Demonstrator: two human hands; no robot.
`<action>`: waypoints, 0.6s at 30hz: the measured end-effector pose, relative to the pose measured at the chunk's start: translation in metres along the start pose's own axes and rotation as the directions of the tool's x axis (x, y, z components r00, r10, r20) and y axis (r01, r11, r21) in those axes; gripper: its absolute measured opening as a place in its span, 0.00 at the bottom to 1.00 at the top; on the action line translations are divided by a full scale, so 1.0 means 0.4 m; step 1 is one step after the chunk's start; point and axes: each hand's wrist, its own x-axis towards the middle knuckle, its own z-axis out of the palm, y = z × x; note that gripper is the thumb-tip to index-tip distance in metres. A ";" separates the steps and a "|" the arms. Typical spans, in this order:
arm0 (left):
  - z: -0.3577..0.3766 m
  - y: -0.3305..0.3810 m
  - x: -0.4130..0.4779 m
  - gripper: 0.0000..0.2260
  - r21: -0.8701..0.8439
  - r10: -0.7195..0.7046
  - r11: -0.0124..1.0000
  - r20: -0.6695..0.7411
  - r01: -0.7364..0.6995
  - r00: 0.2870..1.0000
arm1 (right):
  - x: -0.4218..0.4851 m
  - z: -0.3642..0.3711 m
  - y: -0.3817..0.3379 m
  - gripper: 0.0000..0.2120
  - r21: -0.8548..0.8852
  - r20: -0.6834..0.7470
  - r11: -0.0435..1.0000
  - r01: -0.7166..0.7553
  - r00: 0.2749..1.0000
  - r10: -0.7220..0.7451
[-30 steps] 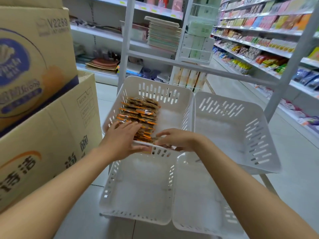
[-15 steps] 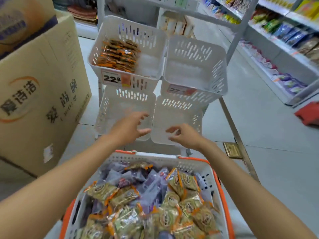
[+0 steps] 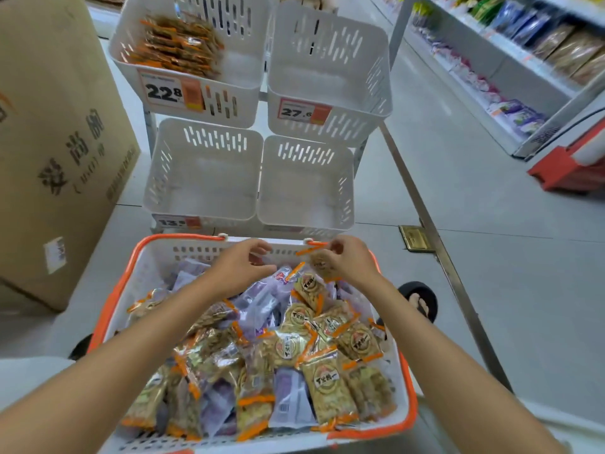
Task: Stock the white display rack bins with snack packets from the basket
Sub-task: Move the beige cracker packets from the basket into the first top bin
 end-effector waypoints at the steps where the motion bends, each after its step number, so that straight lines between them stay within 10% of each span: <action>1: 0.020 0.020 0.007 0.21 -0.044 -0.014 0.999 0.013 0.015 1.000 | 0.002 -0.008 -0.017 0.08 -0.022 0.031 0.999 0.037 0.999 -0.036; 4: 0.063 0.075 0.012 0.35 -0.139 -0.013 0.990 0.084 0.025 0.996 | 0.011 -0.025 -0.038 0.10 0.375 0.162 0.927 -0.011 0.985 -0.054; 6: 0.071 0.081 0.013 0.25 -0.322 -0.008 0.946 0.123 0.047 0.992 | 0.008 -0.023 -0.035 0.04 0.651 0.292 0.742 -0.161 0.955 -0.049; 12: 0.035 0.007 -0.019 0.03 -0.438 -0.259 0.845 0.171 0.309 0.951 | -0.021 0.113 0.078 0.23 -0.028 0.336 0.994 -0.103 0.936 0.107; 18: 0.000 -0.063 -0.030 0.09 -0.536 -0.355 0.770 0.093 0.347 0.930 | 0.003 0.088 0.040 0.07 0.144 0.182 0.990 -0.001 0.983 -0.025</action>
